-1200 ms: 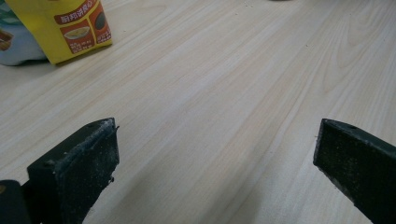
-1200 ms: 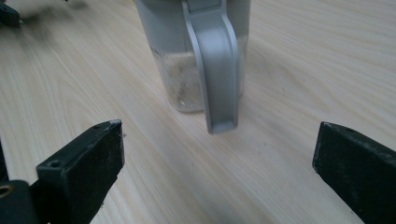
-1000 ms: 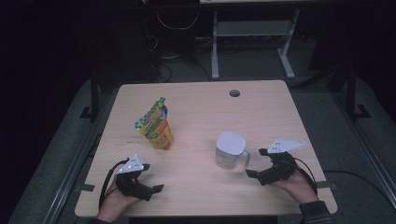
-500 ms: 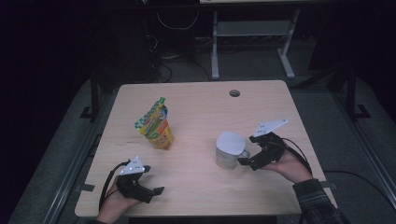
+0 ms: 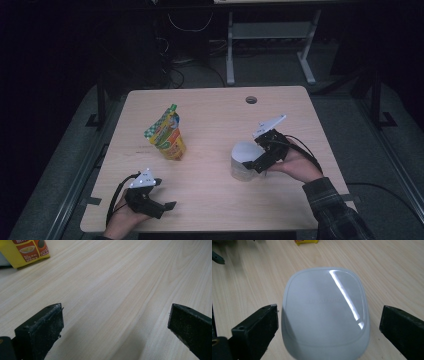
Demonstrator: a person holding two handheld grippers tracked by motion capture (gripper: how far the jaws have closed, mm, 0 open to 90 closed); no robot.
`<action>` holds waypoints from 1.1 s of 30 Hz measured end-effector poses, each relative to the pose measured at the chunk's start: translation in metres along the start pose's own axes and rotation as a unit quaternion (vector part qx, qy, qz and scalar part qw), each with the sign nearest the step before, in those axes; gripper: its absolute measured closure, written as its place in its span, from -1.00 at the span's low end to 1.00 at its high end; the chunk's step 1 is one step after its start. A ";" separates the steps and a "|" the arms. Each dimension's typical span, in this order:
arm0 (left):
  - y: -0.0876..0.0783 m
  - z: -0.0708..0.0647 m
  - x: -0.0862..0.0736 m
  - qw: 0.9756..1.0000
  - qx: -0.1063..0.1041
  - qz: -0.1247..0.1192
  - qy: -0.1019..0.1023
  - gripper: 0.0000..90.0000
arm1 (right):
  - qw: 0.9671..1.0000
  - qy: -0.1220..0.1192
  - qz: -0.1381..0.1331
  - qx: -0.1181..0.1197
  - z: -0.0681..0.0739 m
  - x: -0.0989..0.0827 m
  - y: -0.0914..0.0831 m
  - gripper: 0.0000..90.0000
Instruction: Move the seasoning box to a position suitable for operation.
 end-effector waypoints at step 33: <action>0.002 -0.003 -0.002 1.000 -0.007 0.010 0.006 -1.00 | 0.995 -0.032 0.098 0.006 -0.006 0.003 0.039 -0.69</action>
Point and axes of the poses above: each handheld gripper's, and its own axes: y roughly forward along the jaws, x roughly out of its top, z roughly to its left, the point moved 8 cm from there along y, roughly forward along the jaws, and after that the axes turned 11 degrees about x, right-handed, at the moved point
